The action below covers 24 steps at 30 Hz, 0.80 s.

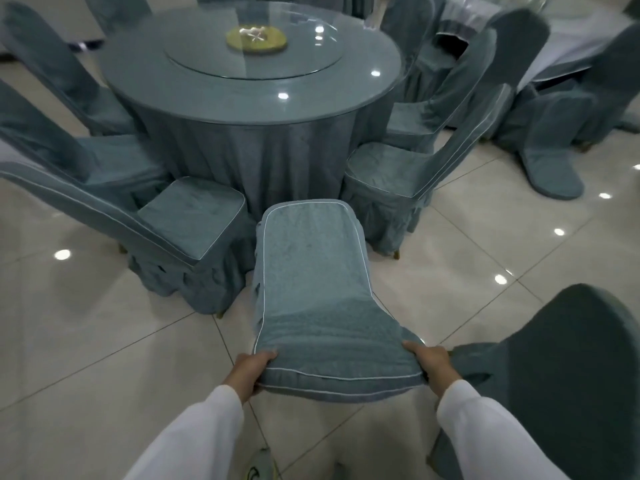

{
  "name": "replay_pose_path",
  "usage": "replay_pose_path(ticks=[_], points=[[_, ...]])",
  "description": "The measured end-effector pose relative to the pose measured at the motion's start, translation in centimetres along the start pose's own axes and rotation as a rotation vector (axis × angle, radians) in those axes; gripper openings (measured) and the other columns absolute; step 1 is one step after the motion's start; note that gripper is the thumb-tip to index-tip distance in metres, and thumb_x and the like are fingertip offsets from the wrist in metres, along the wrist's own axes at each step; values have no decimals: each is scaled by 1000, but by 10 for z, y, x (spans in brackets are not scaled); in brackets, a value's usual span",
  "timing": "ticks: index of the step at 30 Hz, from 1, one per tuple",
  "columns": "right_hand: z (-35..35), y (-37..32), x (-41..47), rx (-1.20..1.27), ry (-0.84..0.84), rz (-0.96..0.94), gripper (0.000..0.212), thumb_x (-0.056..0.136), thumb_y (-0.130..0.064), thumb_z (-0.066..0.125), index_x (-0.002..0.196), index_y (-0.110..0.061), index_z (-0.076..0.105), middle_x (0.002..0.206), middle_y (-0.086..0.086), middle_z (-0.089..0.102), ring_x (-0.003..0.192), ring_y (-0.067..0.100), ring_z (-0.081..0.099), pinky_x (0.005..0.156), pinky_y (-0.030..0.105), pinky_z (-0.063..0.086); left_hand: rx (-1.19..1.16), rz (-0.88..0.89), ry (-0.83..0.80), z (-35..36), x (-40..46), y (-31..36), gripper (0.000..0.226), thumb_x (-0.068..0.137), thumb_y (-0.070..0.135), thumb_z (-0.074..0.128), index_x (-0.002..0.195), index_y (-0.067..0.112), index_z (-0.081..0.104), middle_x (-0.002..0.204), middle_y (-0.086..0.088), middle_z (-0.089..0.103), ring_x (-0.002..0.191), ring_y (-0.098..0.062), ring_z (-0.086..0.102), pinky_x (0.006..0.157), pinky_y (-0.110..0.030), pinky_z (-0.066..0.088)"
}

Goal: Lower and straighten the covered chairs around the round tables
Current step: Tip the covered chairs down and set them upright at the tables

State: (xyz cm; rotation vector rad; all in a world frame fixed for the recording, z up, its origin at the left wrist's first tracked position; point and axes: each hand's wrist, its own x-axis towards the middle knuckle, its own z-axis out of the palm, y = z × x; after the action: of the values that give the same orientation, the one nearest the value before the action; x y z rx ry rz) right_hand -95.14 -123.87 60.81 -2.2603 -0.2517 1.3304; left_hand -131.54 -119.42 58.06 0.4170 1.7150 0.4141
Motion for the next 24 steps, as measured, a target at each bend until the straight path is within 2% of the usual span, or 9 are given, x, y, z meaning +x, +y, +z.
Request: replay_pose_path(ticks=[2,6,8,10,13,17,19,21,24], points=[[-5,-13,-15,32,-74,-23,63,86,-27,80,138,-10,49,112,12,61,92,29,61,69,36,52,11,19,5,1,-12,11,43,82,21,77,118,9,56,108,-20,69,85,-29,67,58,-30,54],[-7,-34,-35,134,-191,-53,65,91,-23,72,146,-27,36,115,6,57,97,26,59,68,37,53,27,71,2,3,-35,38,28,83,10,67,110,4,61,91,-17,69,77,-27,65,56,-28,54],[-6,-45,-46,150,-211,-100,59,93,-22,69,144,-30,39,121,7,55,98,25,58,67,37,54,24,92,29,4,-43,52,19,84,10,65,102,5,64,94,-18,69,79,-28,64,57,-29,52],[-5,-55,-52,152,-213,-152,43,96,-24,66,135,-30,48,126,7,54,99,22,58,69,38,57,10,114,64,9,-50,69,9,87,10,60,94,9,65,102,-20,68,83,-30,63,59,-30,53],[0,-72,-53,120,-206,-216,30,98,-32,63,127,-31,54,123,5,56,103,23,60,79,43,61,12,128,95,16,-59,95,14,93,12,52,101,10,64,106,-17,65,94,-32,63,64,-34,57],[7,-106,-45,81,-188,-259,18,98,-38,63,115,-31,58,119,3,59,105,28,62,77,40,60,63,215,113,17,-57,122,17,97,17,48,102,10,61,106,-14,61,99,-33,59,77,-41,55],[11,-128,-39,55,-191,-272,17,99,-41,62,112,-30,58,116,3,62,99,30,67,74,38,59,85,278,114,17,-52,138,19,99,20,46,101,10,62,103,-12,60,97,-31,58,79,-42,56],[17,-150,-31,36,-196,-293,17,99,-43,60,110,-30,57,111,4,66,85,30,71,71,35,58,114,338,113,16,-43,156,22,101,22,44,99,10,62,102,-11,61,94,-30,59,78,-43,58],[31,-189,-18,46,-181,-300,16,100,-41,58,107,-27,58,105,9,70,74,29,71,69,34,58,146,390,91,14,-24,193,25,104,22,41,97,9,62,98,-12,61,84,-27,59,78,-45,59]])
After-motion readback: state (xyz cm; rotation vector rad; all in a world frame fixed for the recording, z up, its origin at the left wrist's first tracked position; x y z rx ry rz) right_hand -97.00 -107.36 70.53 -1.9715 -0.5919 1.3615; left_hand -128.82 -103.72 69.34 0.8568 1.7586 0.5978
